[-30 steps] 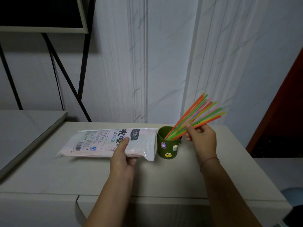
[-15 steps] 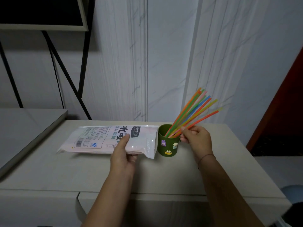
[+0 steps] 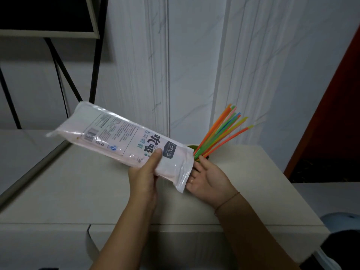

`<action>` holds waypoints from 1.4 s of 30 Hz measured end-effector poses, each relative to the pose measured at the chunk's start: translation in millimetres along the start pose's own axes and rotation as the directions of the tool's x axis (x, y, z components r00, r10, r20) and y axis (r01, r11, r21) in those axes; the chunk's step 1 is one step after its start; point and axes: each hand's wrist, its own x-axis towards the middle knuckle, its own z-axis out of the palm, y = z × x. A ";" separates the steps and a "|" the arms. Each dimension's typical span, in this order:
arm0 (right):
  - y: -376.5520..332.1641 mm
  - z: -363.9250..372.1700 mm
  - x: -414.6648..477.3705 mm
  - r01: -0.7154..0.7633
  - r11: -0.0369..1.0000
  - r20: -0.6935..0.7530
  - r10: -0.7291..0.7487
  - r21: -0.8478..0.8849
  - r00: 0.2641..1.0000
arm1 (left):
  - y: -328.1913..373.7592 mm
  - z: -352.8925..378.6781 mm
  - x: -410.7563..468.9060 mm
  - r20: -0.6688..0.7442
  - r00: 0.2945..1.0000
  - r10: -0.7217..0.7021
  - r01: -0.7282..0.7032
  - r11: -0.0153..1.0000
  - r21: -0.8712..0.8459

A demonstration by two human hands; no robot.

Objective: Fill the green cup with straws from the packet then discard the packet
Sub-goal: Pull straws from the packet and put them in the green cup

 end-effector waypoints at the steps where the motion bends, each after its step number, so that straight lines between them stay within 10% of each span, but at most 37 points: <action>1: 1.2 2.1 -0.1 0.002 1.000 0.007 -0.002 0.026 1.000 | 0.0 0.3 -1.5 0.022 0.999 0.031 -0.032 0.998 0.050; 11: 5.5 2.9 6.0 0.053 0.984 -0.026 -0.050 0.168 0.998 | -1.5 -0.4 -2.2 0.019 1.000 0.024 -0.026 0.996 0.087; 18: 5.8 3.5 10.6 0.249 0.947 -0.124 -0.277 -0.202 0.953 | -7.0 -9.2 7.0 -0.080 0.967 -0.242 0.225 0.958 -0.179; 23: 0.6 -0.4 7.0 0.410 0.651 -0.095 -0.596 -0.639 0.797 | -8.1 -12.0 11.4 -0.053 0.936 -0.348 0.310 0.888 -0.340; 42: -17.3 -8.3 -3.5 0.495 0.468 0.123 -0.624 -0.732 0.772 | -5.5 -19.1 16.3 -0.083 0.926 -0.369 0.305 0.859 -0.410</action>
